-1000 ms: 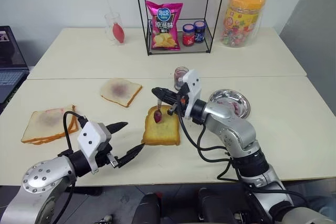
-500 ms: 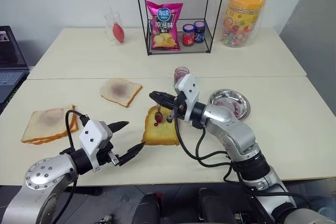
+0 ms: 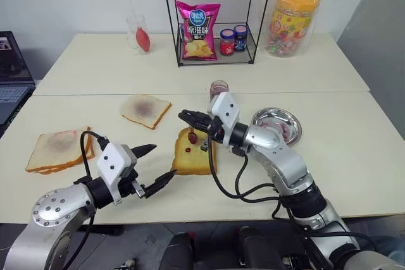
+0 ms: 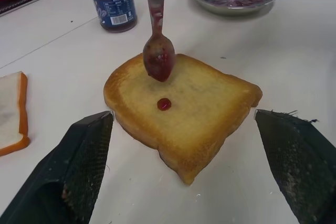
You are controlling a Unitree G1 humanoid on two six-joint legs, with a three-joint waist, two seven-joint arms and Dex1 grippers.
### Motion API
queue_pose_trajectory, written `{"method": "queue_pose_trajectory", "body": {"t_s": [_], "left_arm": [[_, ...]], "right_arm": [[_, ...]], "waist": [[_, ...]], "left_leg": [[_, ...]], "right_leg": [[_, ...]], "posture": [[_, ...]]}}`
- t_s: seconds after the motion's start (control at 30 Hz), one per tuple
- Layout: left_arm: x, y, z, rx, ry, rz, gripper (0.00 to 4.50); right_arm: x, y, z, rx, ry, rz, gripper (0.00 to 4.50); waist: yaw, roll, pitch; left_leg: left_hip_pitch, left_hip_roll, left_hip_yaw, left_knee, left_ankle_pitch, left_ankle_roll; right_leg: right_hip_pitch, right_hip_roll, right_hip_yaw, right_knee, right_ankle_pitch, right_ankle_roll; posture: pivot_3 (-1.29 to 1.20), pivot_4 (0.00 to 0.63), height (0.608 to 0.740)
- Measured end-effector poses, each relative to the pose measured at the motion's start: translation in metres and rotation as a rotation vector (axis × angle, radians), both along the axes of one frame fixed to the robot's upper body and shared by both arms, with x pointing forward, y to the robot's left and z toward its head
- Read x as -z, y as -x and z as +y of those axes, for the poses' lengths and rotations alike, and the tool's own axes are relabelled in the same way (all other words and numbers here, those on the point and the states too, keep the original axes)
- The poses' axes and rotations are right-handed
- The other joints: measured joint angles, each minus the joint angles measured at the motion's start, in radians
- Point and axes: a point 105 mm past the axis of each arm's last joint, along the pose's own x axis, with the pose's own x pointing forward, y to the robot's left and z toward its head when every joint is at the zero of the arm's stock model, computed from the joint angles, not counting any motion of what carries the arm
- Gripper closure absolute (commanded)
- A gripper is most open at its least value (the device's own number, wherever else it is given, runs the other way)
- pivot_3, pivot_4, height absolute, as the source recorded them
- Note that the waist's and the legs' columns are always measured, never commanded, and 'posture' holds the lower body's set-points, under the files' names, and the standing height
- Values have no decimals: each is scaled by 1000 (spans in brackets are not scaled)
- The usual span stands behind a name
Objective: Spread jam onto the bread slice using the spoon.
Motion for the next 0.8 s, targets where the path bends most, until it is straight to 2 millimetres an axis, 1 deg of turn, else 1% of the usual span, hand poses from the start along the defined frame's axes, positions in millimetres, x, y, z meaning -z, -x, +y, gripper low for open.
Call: {"method": "queue_pose_trajectory", "body": {"t_s": [0.23, 0.6, 0.7, 0.8], "left_arm": [[1, -1, -1, 1, 4, 3, 0], [2, -2, -3, 6, 9, 7, 0], [3, -2, -3, 9, 10, 11, 0], [3, -2, -4, 10, 10, 11, 0]], "right_arm": [[12, -4, -4, 15, 31, 17, 4485], [14, -3, -5, 16, 40, -6, 4485], [11, -5, -6, 23, 33, 5, 4485], [-5, -8, -11, 38, -3, 1, 4485]], "waist": [[0, 0, 0], [0, 0, 0], [0, 0, 0], [0, 0, 0]], "left_leg": [[0, 0, 0, 0, 0, 0], [0, 0, 0, 0, 0, 0], [0, 0, 0, 0, 0, 0], [0, 0, 0, 0, 0, 0]], "right_leg": [[0, 0, 0, 0, 0, 0], [0, 0, 0, 0, 0, 0], [0, 0, 0, 0, 0, 0], [0, 0, 0, 0, 0, 0]], "posture": [[0, 150, 740], [0, 150, 740], [0, 150, 740], [0, 150, 740]]}}
